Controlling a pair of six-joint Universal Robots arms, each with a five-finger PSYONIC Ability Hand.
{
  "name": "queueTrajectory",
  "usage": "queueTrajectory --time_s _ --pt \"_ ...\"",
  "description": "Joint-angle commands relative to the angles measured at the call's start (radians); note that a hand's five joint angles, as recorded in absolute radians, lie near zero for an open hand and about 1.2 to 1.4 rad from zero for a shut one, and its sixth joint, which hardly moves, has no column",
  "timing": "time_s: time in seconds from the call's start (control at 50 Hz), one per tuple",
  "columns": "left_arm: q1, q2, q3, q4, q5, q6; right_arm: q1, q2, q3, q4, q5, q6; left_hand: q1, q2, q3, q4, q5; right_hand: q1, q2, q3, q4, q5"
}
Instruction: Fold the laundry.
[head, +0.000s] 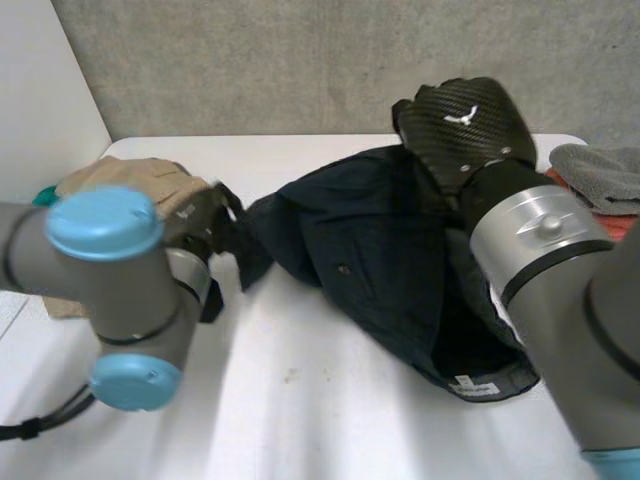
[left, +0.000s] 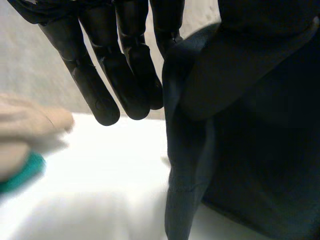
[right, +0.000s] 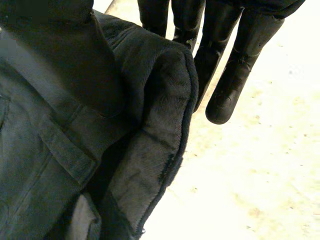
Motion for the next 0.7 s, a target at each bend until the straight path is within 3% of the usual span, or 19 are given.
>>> queueTrajectory --time_s 0.02,0.2,0.3,0.42,0.54,0.64,0.7 --pt "0.107 0.25 -0.061 0.001 0.022 0.237 -0.093 -0.035 -0.057 0.059 -0.023 -0.057 0.236 0.201 0.209 0.199 0.245 0.352 0.215 0.213 0.206 0.249" --pt "0.11 0.569 -0.09 -0.019 0.146 0.513 -0.112 -0.038 -0.18 0.173 -0.044 -0.121 0.236 0.201 0.209 0.199 0.245 0.352 0.215 0.213 0.206 0.249" --pt "0.11 0.568 -0.095 -0.093 0.189 0.575 -0.155 -0.008 -0.221 0.254 -0.09 -0.178 0.236 0.201 0.209 0.199 0.245 0.352 0.215 0.213 0.206 0.249" --pt "0.103 0.403 -0.073 -0.144 0.186 0.674 -0.25 0.146 -0.249 0.29 -0.159 -0.203 0.236 0.201 0.209 0.199 0.245 0.352 0.215 0.213 0.206 0.249" --pt "0.06 0.089 0.152 -0.082 0.179 0.824 -0.248 0.317 -0.358 0.201 -0.158 -0.195 0.236 0.201 0.209 0.199 0.245 0.352 0.215 0.213 0.206 0.249" --pt "0.031 -0.087 0.466 0.037 0.157 0.946 -0.245 0.417 -0.471 -0.064 -0.127 -0.192 0.236 0.201 0.209 0.199 0.245 0.352 0.215 0.213 0.206 0.249" --pt "0.023 -0.136 0.641 0.18 0.128 1.015 -0.244 0.437 -0.504 -0.352 -0.116 -0.194 0.236 0.201 0.209 0.199 0.245 0.352 0.215 0.213 0.206 0.249"
